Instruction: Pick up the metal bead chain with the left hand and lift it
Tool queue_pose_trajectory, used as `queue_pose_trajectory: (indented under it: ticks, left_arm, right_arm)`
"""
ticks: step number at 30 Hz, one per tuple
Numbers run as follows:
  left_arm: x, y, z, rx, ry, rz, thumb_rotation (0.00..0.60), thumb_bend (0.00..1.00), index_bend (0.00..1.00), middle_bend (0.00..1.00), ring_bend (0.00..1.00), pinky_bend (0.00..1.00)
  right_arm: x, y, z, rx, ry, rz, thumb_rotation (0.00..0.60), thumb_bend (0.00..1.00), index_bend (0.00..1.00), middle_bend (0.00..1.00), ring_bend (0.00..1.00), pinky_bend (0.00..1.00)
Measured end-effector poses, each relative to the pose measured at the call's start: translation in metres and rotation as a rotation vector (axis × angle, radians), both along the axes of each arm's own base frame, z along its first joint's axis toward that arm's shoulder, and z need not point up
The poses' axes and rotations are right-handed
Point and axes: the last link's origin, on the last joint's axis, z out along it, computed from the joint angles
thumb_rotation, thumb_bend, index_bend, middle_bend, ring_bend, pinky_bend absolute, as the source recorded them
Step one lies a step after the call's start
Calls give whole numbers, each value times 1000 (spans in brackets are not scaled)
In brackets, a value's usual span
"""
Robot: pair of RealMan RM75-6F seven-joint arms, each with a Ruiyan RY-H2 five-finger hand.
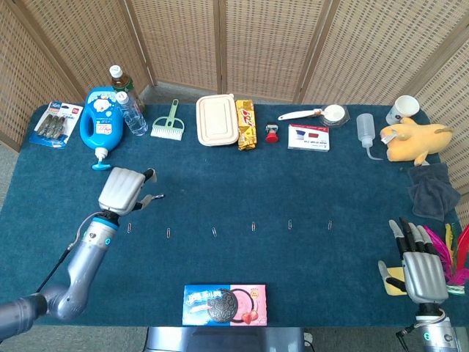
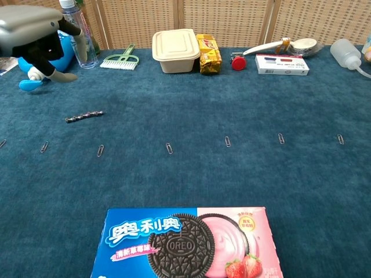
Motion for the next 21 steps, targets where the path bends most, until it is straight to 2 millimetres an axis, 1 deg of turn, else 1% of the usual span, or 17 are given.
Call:
queue_pose_trajectory:
  ticks: [4, 6, 8, 10, 12, 15, 18, 21]
  left_arm:
    - [-5, 8, -10, -6, -1, 49, 600, 463, 503, 991, 1000, 1000]
    - [-7, 12, -13, -9, 1, 68, 600, 461, 571, 995, 1000, 1000]
    - [-7, 16, -19, -15, 5, 84, 600, 461, 610, 999, 1000, 1000]
    - [-6, 18, -25, -22, 2, 90, 600, 460, 590, 1000, 1000, 1000]
    - [-5, 20, -29, -25, 1, 91, 600, 459, 531, 1000, 1000, 1000]
    - [-6, 23, -35, -28, -4, 98, 600, 458, 486, 1000, 1000, 1000]
    - [-8, 26, -40, -33, -1, 108, 600, 458, 452, 1000, 1000, 1000]
    - [-10, 30, -46, -42, 4, 123, 600, 463, 445, 1000, 1000, 1000]
  right_arm:
    - [0, -2, -2, 5, 0, -1, 490, 396, 0, 27, 0, 90]
    - [0, -3, -3, 9, -1, -4, 492, 396, 0, 26, 0, 90]
    - [0, -5, -5, 14, 0, -7, 492, 396, 0, 23, 0, 90]
    - [-1, -6, -5, 15, 2, -10, 493, 396, 0, 21, 0, 90]
    - [-1, -7, -5, 16, 5, -11, 493, 396, 0, 21, 0, 90]
    - [-1, -7, -5, 11, 8, -13, 492, 395, 0, 21, 0, 90]
    - [-2, -7, -5, 11, 9, -21, 493, 396, 0, 21, 0, 90]
    - [-3, -7, -5, 12, 10, -27, 493, 395, 0, 21, 0, 90]
